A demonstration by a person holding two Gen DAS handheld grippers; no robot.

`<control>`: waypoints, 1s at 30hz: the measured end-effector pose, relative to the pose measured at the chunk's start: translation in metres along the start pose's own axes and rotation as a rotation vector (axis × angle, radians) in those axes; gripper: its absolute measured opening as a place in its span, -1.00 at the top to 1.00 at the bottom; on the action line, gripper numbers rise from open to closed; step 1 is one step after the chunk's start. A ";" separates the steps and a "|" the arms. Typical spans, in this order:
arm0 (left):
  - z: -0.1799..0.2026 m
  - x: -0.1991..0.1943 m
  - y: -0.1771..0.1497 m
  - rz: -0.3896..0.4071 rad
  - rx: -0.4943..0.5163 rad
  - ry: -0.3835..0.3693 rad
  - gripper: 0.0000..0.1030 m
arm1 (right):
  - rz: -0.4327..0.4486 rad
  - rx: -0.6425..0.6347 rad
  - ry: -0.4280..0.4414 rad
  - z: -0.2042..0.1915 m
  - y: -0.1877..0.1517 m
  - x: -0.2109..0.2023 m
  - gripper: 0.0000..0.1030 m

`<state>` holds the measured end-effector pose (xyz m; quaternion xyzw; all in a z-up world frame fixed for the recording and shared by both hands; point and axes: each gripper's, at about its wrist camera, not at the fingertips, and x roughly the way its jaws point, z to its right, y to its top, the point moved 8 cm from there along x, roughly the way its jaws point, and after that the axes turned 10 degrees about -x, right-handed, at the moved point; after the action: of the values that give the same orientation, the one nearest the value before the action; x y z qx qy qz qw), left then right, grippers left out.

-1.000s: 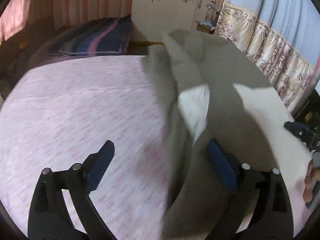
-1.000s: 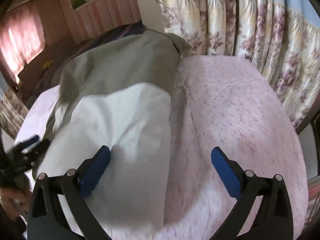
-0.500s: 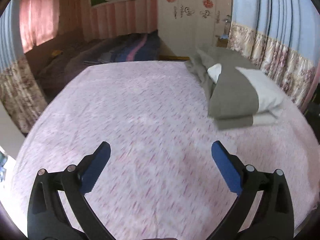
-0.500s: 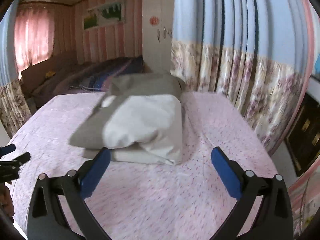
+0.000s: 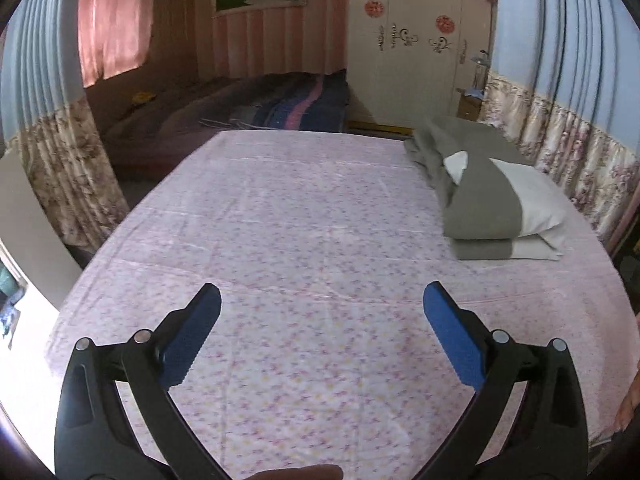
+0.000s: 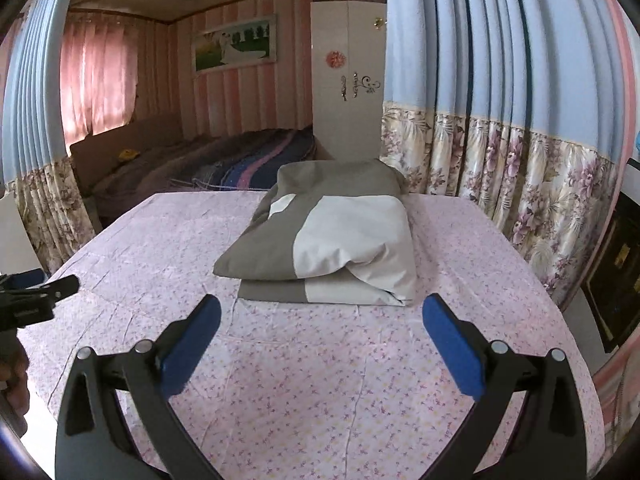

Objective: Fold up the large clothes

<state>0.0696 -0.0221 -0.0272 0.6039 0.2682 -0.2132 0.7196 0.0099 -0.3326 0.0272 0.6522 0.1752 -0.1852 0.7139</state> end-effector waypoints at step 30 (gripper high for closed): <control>-0.010 0.014 0.003 -0.014 -0.017 0.022 -0.94 | -0.032 0.020 0.036 0.004 -0.001 0.016 -0.96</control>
<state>0.0810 -0.0119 -0.0347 0.5982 0.2823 -0.2093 0.7202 0.0236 -0.3375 0.0188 0.6597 0.1965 -0.1864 0.7010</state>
